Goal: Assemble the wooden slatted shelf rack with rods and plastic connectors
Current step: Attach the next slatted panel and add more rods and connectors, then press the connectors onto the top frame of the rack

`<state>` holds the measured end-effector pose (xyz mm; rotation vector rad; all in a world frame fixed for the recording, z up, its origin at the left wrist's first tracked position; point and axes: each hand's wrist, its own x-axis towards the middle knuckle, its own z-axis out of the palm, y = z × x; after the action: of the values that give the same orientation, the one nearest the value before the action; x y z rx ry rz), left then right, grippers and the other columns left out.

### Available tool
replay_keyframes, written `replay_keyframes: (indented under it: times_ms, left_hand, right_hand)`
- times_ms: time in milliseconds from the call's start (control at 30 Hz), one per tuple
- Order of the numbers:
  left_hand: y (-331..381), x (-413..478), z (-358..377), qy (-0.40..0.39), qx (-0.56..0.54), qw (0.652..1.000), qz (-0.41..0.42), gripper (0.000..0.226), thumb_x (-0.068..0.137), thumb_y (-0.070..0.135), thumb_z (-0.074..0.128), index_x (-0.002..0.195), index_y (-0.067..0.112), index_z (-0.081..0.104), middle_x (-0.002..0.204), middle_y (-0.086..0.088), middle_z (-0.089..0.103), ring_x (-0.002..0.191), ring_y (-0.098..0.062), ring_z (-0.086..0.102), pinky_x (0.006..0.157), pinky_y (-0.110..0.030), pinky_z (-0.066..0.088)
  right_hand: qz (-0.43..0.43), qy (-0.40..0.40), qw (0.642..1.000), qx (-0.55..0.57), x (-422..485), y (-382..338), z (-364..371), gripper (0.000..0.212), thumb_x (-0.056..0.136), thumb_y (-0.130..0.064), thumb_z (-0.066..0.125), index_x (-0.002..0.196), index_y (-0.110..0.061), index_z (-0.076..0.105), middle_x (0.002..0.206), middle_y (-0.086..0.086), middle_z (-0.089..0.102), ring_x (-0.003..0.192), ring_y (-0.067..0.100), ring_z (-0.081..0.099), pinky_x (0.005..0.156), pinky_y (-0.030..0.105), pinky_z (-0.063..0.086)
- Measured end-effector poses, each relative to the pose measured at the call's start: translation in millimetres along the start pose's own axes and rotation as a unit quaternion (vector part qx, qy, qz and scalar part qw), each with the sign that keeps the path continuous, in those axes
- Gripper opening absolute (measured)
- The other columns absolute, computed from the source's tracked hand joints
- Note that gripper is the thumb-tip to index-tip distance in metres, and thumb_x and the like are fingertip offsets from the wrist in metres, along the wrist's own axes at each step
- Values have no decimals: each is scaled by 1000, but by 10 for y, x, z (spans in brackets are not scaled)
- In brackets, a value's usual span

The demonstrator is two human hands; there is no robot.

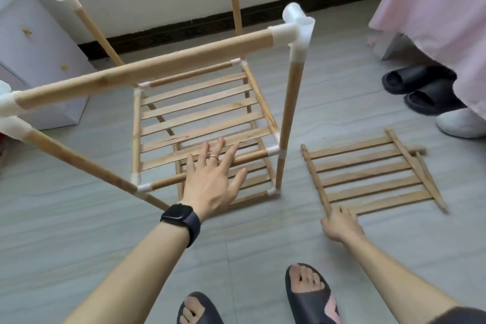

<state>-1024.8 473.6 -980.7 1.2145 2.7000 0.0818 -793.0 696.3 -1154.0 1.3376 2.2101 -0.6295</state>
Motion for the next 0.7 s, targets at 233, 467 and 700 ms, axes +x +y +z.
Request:
replay_keyframes:
  times_ms: [233, 467, 700]
  left_hand:
    - [4, -25, 72, 50, 37, 998, -10, 33, 102, 60, 16, 107, 38, 40, 168, 2, 17, 153, -39, 15, 95, -57, 42]
    - [80, -210, -90, -43, 9, 999, -23, 23, 103, 58, 27, 93, 38, 31, 169, 2, 11, 154, -41, 7, 99, -63, 47]
    - [115, -747, -788, -144, 23, 989, -21, 46, 104, 41, 44, 149, 40, 34, 158, -1, 37, 130, -26, 51, 101, -43, 50]
  right_hand:
    - [-30, 29, 995, -94, 57, -30, 88, 43, 96, -20, 49, 136, -8, 41, 141, 11, 39, 122, 36, 56, 91, 44, 48]
    - [-113, 150, 981, 49, -214, -187, -640, 26, 102, -43, 41, 104, -17, 42, 113, 17, 67, 99, 43, 64, 73, 44, 44]
    - [-239, 313, 893, 219, -1045, -356, -1734, 14, 96, -43, 43, 103, -33, 50, 76, -4, 67, 65, 26, 59, 60, 41, 47]
